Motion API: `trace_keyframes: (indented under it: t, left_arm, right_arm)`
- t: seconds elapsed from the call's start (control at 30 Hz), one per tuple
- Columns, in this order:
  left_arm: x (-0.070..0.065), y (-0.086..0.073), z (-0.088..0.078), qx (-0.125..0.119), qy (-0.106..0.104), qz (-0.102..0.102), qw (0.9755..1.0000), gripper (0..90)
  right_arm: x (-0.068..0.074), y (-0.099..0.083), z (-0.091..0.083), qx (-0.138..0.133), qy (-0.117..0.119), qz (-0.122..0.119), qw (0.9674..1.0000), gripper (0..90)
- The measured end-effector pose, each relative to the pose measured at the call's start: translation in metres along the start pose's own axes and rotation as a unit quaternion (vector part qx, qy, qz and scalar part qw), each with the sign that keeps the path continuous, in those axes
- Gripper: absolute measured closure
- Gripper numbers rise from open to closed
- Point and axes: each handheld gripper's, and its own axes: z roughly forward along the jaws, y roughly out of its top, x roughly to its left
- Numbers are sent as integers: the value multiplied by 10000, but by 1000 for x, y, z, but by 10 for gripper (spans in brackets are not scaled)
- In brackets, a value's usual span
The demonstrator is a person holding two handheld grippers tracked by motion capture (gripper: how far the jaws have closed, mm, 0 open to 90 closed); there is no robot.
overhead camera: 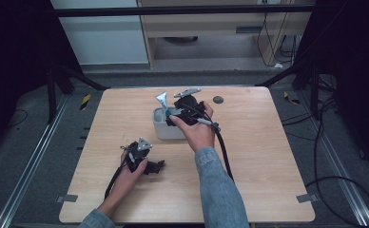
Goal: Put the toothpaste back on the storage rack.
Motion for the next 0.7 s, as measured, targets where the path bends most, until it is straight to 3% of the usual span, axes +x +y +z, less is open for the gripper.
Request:
trace_keyframes:
  t: [0.13, 0.33, 0.7]
  left_arm:
    - [0, 0, 0, 1, -1, 3, 10000, 0]
    - [0, 0, 0, 3, -1, 3, 10000, 0]
    - [0, 0, 1, -15, -1, -6, 10000, 0]
  right_arm:
    - [-7, -6, -12, -106, 34, -21, 9999, 75]
    - [-17, -14, -23, 162, -240, -255, 9993, 66]
    - [-44, -41, -36, 209, -661, -272, 9972, 82]
